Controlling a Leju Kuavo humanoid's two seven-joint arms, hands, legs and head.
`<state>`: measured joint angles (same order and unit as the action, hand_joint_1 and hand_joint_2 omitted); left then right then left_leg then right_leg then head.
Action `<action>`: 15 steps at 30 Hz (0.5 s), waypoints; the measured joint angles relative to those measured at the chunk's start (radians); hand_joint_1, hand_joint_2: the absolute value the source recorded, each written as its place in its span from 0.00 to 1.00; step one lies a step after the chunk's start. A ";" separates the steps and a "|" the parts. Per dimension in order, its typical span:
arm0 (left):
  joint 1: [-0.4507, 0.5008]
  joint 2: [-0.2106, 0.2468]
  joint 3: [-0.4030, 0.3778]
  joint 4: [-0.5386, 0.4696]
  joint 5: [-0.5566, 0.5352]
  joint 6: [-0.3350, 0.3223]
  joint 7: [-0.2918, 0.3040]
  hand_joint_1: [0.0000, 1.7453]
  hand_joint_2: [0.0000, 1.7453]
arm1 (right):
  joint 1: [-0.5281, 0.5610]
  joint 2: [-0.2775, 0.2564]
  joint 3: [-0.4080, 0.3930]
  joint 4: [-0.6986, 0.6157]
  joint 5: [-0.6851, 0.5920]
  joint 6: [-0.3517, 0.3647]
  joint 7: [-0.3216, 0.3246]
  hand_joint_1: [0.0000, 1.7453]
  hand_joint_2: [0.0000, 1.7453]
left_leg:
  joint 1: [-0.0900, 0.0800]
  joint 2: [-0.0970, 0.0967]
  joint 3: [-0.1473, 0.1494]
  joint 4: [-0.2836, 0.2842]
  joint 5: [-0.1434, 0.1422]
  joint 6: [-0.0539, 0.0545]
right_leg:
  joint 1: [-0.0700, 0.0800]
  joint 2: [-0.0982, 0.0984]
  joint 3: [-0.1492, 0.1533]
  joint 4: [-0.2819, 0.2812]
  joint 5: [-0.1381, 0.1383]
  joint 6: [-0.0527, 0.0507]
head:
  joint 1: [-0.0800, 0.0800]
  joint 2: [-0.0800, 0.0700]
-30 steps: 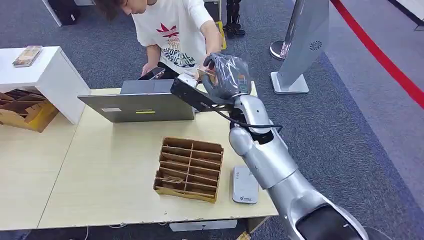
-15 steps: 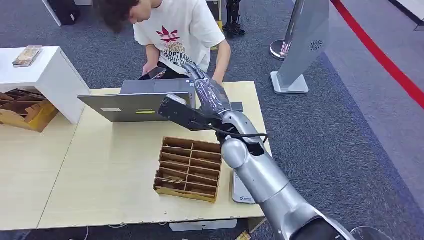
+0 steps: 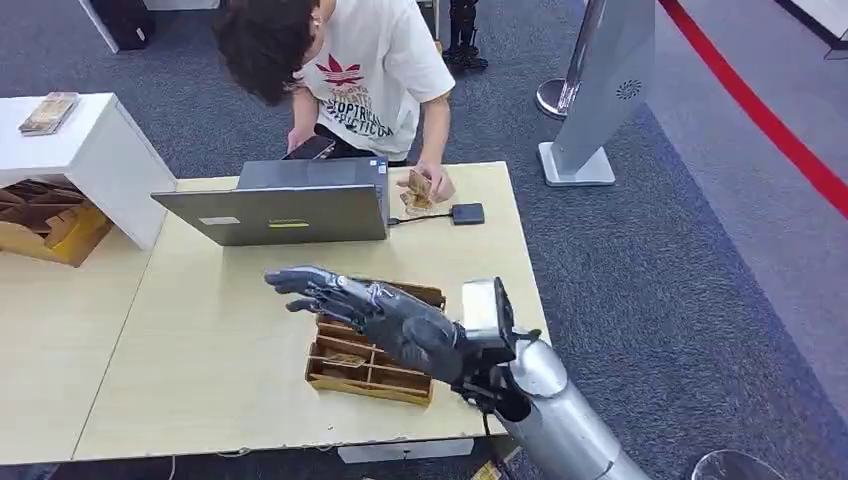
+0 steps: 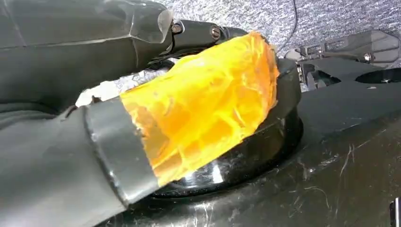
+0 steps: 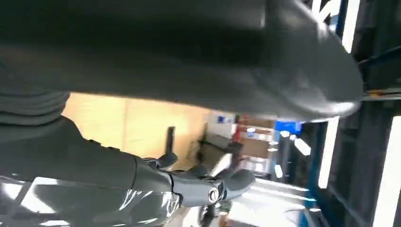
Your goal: Pass the card to the sensor for recognition and then transmit it.
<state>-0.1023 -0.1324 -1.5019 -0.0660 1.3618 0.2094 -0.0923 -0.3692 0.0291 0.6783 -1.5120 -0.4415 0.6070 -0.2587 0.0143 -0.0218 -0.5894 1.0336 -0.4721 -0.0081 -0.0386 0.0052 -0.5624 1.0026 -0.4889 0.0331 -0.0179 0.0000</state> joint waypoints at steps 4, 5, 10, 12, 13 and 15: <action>0.006 -0.002 0.000 0.000 -0.007 0.021 0.004 0.00 0.00 | 0.168 -0.054 0.014 -0.082 -0.069 0.046 -0.035 0.00 0.00 | 0.000 -0.001 -0.001 0.000 -0.001 0.000 | 0.000 -0.001 0.001 0.001 -0.001 0.000 | -0.001 0.000; 0.005 -0.002 0.000 0.000 -0.017 0.029 0.009 0.00 0.00 | 0.199 -0.062 0.014 -0.089 -0.098 0.065 -0.038 0.00 0.00 | 0.000 -0.001 0.000 0.000 -0.002 -0.001 | 0.000 0.000 0.002 0.001 -0.001 0.000 | 0.000 0.000; 0.002 -0.002 -0.002 0.000 -0.031 0.036 0.028 0.00 0.00 | 0.302 -0.075 0.012 -0.069 -0.132 0.145 -0.024 0.00 0.00 | 0.001 0.000 0.000 -0.001 -0.002 -0.001 | 0.000 0.000 0.002 0.001 -0.002 -0.001 | -0.001 0.000; -0.001 -0.001 -0.002 0.000 -0.064 0.043 0.042 0.00 0.00 | 0.322 -0.075 0.014 -0.038 -0.149 0.166 -0.024 0.00 0.00 | 0.001 0.000 0.000 -0.001 -0.002 -0.001 | 0.000 -0.001 0.002 0.001 -0.002 -0.002 | 0.000 0.000; -0.003 0.000 -0.003 0.000 -0.092 0.050 0.050 0.00 0.00 | 0.330 -0.075 0.016 -0.025 -0.155 0.174 -0.024 0.00 0.00 | 0.001 0.000 0.000 -0.001 -0.002 -0.001 | 0.000 -0.001 0.002 0.001 -0.002 -0.001 | 0.000 0.000; -0.008 0.003 -0.006 0.000 -0.147 0.056 0.066 0.00 0.00 | 0.333 -0.075 0.022 -0.006 -0.160 0.183 -0.024 0.00 0.00 | 0.001 0.000 0.000 -0.001 -0.002 -0.001 | 0.000 0.000 0.002 0.001 -0.002 -0.002 | -0.001 0.000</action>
<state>-0.1103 -0.1297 -1.5084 -0.0660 1.2153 0.2655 -0.0259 -0.0366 -0.0458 0.7000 -1.5182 -0.6012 0.7897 -0.2827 0.0149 -0.0220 -0.5891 1.0330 -0.4739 -0.0089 -0.0382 0.0048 -0.5601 1.0035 -0.4910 0.0316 -0.0187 0.0000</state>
